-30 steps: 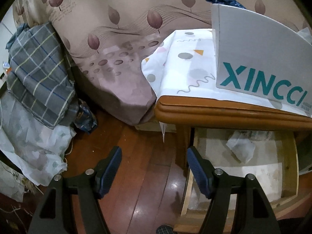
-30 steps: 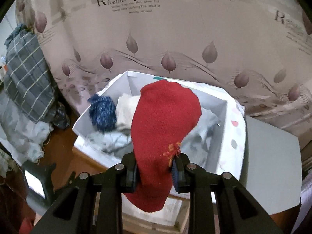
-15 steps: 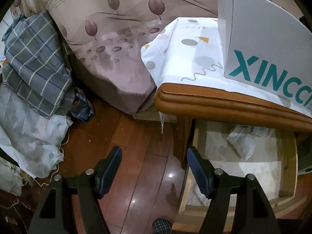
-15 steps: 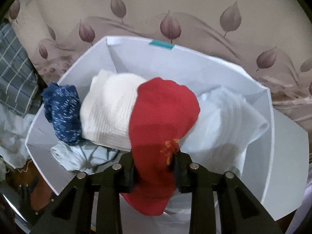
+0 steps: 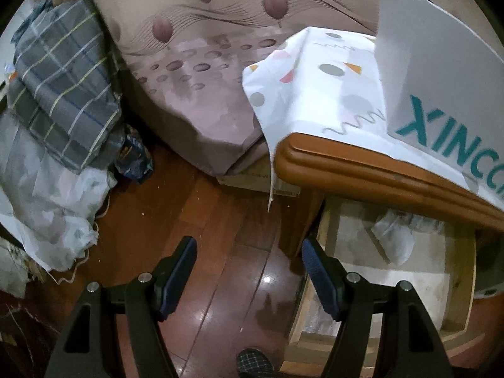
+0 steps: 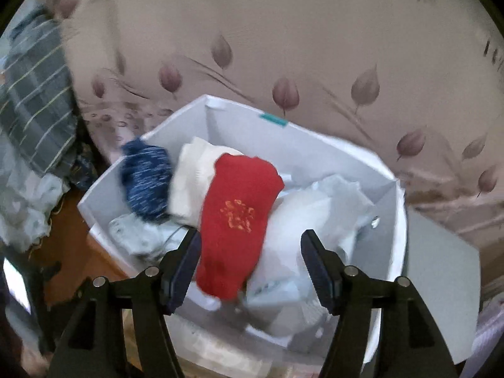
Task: Take underwear out of drawer
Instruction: 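Carry the red sock into the white box and open the right gripper, then reach the right gripper back down into the drawer toward the white patterned sock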
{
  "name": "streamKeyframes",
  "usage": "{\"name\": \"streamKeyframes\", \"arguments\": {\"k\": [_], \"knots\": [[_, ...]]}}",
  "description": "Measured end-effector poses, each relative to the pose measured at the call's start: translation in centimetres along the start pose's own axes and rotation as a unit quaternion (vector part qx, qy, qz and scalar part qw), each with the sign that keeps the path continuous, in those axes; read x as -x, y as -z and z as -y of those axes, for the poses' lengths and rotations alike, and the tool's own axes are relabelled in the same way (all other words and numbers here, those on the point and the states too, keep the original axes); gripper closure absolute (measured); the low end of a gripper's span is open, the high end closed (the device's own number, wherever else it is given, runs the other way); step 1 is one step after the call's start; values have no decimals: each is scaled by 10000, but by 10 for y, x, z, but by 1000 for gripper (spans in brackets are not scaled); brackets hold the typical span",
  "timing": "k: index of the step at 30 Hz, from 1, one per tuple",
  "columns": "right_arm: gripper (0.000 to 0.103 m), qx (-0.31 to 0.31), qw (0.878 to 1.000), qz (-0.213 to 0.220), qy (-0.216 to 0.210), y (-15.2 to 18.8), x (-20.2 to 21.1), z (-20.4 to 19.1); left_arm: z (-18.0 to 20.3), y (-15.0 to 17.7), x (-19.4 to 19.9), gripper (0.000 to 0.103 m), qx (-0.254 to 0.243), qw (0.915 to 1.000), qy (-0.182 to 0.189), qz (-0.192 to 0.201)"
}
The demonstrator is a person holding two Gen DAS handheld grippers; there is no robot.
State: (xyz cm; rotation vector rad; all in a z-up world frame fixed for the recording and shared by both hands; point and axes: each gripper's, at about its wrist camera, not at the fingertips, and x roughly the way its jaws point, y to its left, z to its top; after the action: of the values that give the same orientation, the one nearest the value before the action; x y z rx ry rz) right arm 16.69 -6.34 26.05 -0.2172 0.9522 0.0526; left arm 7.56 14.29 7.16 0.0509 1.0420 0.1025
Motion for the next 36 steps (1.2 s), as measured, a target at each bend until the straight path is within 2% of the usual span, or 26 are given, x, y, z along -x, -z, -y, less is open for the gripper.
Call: {"name": "streamKeyframes", "arguments": {"k": [4, 8, 10, 11, 13, 15, 19, 22, 28, 35, 36], "knots": [[41, 572, 9978, 334, -93, 38, 40, -14, -16, -2, -3, 32, 387, 9992, 73, -113], [42, 1238, 9918, 323, -17, 87, 46, -35, -21, -2, -5, 32, 527, 9983, 117, -198], [49, 1451, 9891, 234, 23, 116, 39, -42, -19, -1, -5, 32, 486, 9985, 103, -218], [56, 1564, 9874, 212, 100, 131, 34, -46, -18, 0, -4, 32, 465, 9987, 86, -215], [61, 1859, 9823, 1, 226, 158, 17, -55, -16, 0, -3, 32, 407, 9990, 57, -187], [63, 2194, 9748, -161, 363, 181, -2, -64, -15, 0, -1, 32, 362, 9992, 24, -156], [66, 2982, 9513, -404, 664, 214, -42, -80, -18, 0, -2, 32, 407, 9990, 27, -161], [66, 3391, 9363, -435, 796, 223, -70, -86, -21, 0, -2, 32, 473, 9987, 49, -193], [66, 4304, 8936, -437, 1195, 244, -129, -99, -24, 0, -5, 32, 493, 9984, 57, -274], [66, 4624, 8757, -524, 1289, 254, -177, -101, -16, 0, -6, 32, 362, 9988, 18, -323], [66, 4710, 8701, -483, 1367, 256, -184, -101, -17, 0, -6, 32, 378, 9988, 5, -314]]}}
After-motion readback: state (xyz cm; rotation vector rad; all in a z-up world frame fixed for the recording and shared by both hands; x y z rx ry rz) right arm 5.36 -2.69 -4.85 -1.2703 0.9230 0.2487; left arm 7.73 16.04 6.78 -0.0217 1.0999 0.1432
